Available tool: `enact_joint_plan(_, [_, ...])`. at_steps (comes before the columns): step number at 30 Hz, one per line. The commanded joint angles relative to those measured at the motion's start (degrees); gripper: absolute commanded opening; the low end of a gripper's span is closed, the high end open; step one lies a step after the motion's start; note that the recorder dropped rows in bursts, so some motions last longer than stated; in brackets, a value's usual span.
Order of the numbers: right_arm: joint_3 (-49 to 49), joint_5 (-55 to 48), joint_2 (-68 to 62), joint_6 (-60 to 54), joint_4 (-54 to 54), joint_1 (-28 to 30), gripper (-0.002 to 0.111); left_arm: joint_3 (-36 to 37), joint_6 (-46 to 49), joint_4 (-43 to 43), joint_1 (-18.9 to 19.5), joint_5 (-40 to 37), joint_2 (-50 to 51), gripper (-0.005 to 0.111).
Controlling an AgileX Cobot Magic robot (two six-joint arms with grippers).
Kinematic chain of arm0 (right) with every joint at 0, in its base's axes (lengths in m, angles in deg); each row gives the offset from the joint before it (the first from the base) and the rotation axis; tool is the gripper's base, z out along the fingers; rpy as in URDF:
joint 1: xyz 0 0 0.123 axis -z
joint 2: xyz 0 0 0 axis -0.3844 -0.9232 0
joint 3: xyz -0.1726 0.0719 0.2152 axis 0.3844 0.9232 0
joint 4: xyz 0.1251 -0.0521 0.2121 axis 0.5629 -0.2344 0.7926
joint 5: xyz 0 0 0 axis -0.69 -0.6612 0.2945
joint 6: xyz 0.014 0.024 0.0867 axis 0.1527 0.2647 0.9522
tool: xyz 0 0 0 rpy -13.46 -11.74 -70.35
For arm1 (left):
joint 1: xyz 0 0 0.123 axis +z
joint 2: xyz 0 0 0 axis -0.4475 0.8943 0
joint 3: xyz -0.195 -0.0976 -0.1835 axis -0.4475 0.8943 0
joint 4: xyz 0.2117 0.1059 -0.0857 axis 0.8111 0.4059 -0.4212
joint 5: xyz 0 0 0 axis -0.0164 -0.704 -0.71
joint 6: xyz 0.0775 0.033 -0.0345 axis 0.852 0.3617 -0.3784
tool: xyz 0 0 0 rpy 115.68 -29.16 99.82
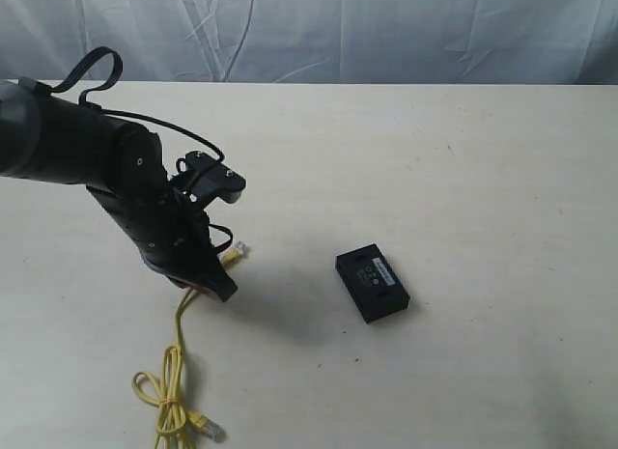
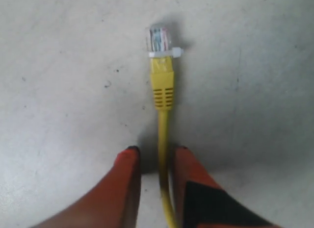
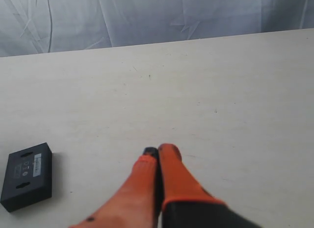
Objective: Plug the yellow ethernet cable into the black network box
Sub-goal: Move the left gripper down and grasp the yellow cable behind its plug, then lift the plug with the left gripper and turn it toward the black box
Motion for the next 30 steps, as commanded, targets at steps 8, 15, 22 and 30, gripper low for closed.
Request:
enact_joint_plan(8, [0.2,0.5,0.3,-0.1,-0.1,-0.1,0.0,0.3,13.0,-0.3,-0.2,-3.1,-0.7,0.0])
enact_joint_plan(15, [0.2,0.5,0.3,0.0,-0.1,-0.1,0.0,0.3,23.4,-1.1,-0.2,-5.9,-2.6,0.0])
enact_joint_plan(22, [0.2,0.5,0.3,-0.1,-0.1,-0.1,0.0,0.3,38.4,-12.8,-0.2,-6.6,-2.6,0.0])
enact_joint_plan(30, [0.2,0.5,0.3,-0.1,-0.1,-0.1,0.0,0.3,43.6,-19.7,-0.2,-5.1,-2.6,0.0])
